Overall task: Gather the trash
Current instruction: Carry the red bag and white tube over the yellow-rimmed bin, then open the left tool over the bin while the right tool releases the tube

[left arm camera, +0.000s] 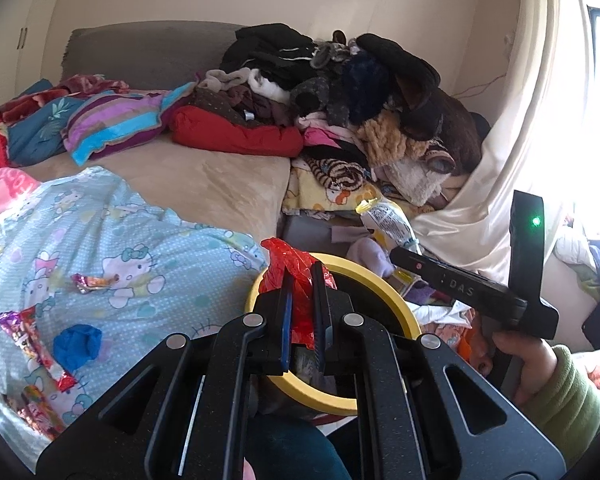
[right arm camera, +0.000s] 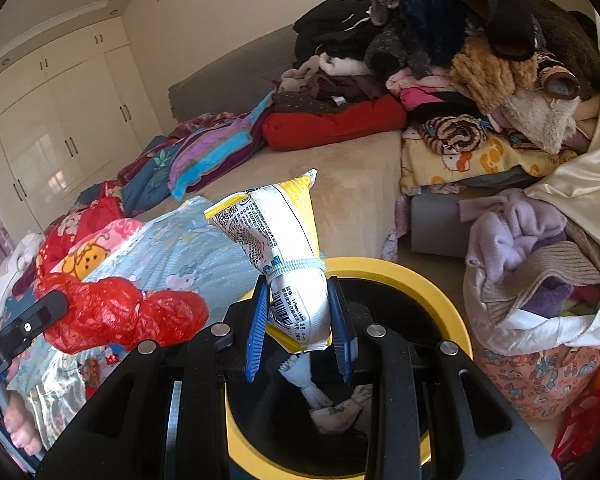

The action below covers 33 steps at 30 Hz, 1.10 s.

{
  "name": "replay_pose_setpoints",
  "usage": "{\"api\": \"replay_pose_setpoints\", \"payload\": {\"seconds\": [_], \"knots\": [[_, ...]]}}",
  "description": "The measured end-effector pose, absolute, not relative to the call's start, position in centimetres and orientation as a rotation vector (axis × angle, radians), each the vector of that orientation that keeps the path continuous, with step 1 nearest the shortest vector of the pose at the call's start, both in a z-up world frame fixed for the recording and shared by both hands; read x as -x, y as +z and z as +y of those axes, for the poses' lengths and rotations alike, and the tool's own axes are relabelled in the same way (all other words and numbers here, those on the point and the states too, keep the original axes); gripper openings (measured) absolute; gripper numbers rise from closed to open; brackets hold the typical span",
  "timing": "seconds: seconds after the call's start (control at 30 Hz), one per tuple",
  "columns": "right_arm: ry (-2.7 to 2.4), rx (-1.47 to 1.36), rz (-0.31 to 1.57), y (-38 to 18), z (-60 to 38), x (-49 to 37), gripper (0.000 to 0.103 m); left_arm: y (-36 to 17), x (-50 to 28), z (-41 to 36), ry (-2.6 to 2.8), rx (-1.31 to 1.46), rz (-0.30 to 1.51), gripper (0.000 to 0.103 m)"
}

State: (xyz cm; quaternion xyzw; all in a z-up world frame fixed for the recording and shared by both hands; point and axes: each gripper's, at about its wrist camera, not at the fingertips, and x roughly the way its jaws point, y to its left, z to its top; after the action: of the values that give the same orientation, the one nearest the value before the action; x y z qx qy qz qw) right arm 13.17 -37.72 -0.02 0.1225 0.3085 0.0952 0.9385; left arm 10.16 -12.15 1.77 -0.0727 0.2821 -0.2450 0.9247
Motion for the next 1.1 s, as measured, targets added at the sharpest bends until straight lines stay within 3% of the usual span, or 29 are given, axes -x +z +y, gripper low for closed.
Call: {"api": "replay_pose_setpoints", "payload": {"seconds": [1.1], "knots": [[0.109,-0.280,0.726,-5.0,-41.0,-14.8,0.028,-3.0,-10.5,-17.7,-0.576,0.067,0.706,0.004]]}}
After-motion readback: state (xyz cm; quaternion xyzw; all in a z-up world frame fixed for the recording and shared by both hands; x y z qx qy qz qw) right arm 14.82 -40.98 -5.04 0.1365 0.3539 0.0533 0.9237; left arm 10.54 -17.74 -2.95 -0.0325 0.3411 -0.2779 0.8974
